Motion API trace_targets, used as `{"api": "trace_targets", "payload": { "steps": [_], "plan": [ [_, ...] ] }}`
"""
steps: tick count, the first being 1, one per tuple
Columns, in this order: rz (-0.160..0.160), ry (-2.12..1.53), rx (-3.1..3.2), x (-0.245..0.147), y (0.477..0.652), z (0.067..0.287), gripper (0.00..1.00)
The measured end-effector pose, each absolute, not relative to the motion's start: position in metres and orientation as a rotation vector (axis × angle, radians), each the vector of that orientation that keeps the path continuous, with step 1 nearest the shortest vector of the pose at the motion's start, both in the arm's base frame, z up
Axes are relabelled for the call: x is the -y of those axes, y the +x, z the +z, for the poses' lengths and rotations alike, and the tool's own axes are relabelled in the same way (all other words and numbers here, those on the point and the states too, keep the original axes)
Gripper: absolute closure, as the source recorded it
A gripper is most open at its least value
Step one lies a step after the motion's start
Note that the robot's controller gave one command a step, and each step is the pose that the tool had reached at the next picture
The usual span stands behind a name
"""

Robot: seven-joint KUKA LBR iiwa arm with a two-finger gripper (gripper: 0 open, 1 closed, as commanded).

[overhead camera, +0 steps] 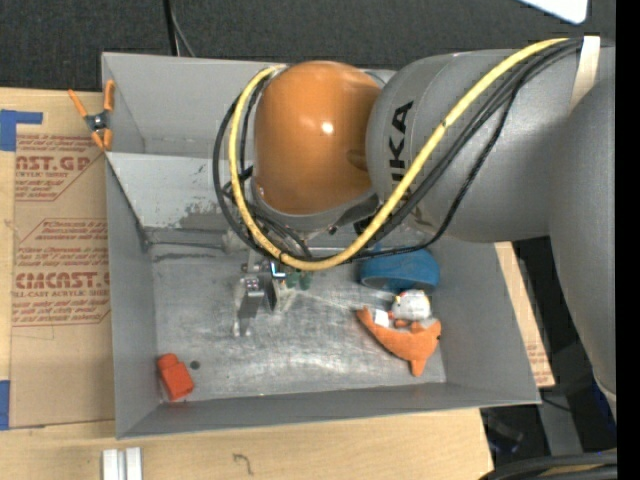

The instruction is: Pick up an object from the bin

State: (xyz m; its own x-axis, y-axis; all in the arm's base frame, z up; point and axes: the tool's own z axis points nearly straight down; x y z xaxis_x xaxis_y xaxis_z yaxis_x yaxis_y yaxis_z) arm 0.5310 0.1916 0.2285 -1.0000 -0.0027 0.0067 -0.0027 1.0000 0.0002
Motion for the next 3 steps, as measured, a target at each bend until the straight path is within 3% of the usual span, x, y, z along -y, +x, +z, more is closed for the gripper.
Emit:
{"api": "trace_targets", "payload": {
  "steps": [1, 2, 3],
  "plan": [
    [-0.002, 0.001, 3.143, -0.19, 0.533, 0.233, 0.0],
    [-0.003, 0.155, 3.144, -0.174, 0.544, 0.196, 0.0],
    [-0.001, 0.616, 3.082, -0.143, 0.558, 0.166, 0.0]
  ]
}}
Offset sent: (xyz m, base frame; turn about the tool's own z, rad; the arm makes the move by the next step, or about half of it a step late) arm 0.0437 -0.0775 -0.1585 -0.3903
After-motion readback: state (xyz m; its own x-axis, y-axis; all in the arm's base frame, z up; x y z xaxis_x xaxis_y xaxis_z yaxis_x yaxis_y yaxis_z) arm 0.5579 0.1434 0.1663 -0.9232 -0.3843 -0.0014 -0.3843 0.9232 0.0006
